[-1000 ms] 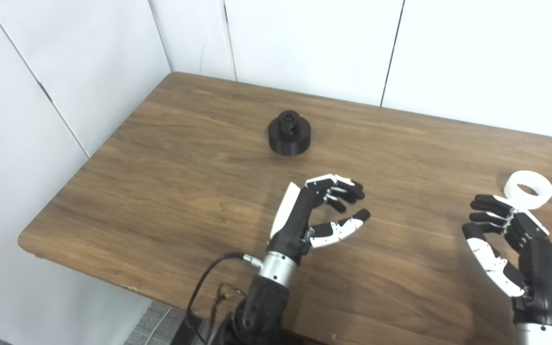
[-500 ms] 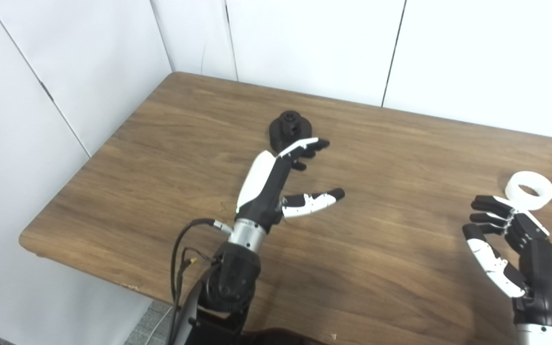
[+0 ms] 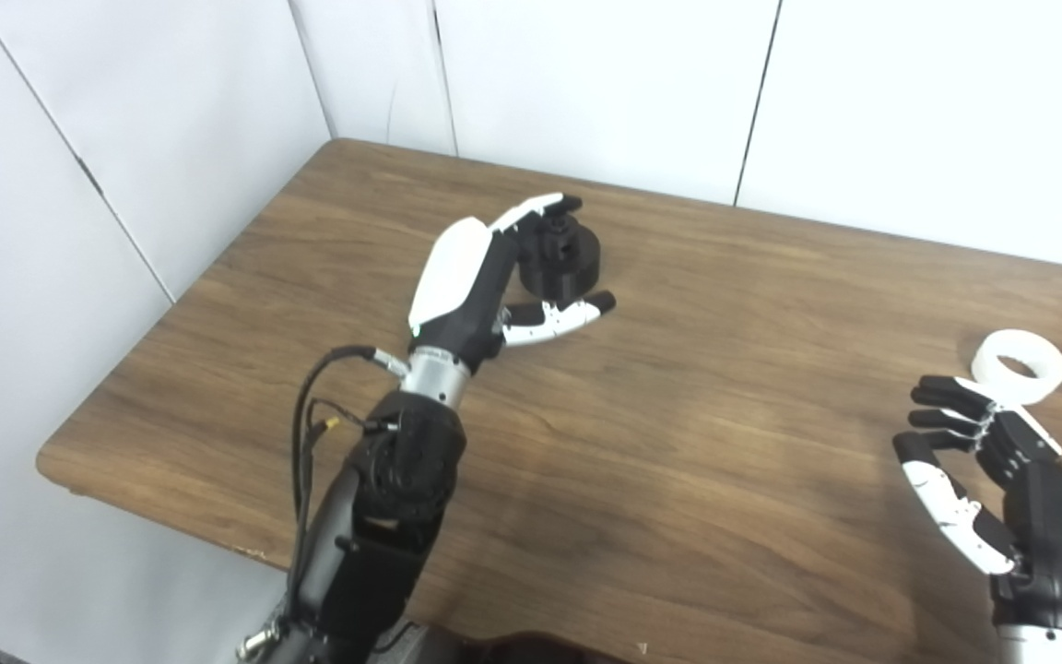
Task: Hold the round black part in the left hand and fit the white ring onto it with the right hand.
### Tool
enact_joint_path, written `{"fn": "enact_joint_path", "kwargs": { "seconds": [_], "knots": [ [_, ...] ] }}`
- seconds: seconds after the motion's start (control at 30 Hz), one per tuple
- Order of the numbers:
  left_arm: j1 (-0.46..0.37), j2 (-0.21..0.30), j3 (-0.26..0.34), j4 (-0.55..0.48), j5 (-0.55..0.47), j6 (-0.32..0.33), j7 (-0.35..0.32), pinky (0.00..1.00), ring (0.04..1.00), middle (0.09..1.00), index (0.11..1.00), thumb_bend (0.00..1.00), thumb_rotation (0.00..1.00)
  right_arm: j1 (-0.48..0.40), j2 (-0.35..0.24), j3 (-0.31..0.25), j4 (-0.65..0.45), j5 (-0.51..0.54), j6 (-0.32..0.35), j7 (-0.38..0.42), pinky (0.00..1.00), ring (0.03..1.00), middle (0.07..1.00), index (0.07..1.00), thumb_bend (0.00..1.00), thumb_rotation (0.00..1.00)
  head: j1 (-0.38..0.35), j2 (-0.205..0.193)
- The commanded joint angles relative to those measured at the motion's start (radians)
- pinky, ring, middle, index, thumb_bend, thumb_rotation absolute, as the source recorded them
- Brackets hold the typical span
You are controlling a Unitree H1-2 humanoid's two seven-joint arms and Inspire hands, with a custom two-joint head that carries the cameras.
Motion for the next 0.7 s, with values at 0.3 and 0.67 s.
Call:
{"fn": "enact_joint_path", "kwargs": {
  "seconds": [0.3,0.67],
  "knots": [
    [-0.122,0.083,0.023,0.116,0.029,-0.022,0.022,0.7,0.825,0.854,0.821,0.7,0.33,0.059,0.009,-0.005,-0.018,0.015,-0.044,0.007,0.54,0.621,0.676,0.679,0.55,0.46,-0.007,0.001],
    [-0.209,0.138,-0.003,0.301,0.063,-0.048,0.074,0.66,0.809,0.842,0.802,0.71,0.32,0.063,0.006,-0.011,-0.024,0.014,-0.048,0.016,0.55,0.626,0.677,0.682,0.55,0.46,-0.014,0.003]
  ]
}}
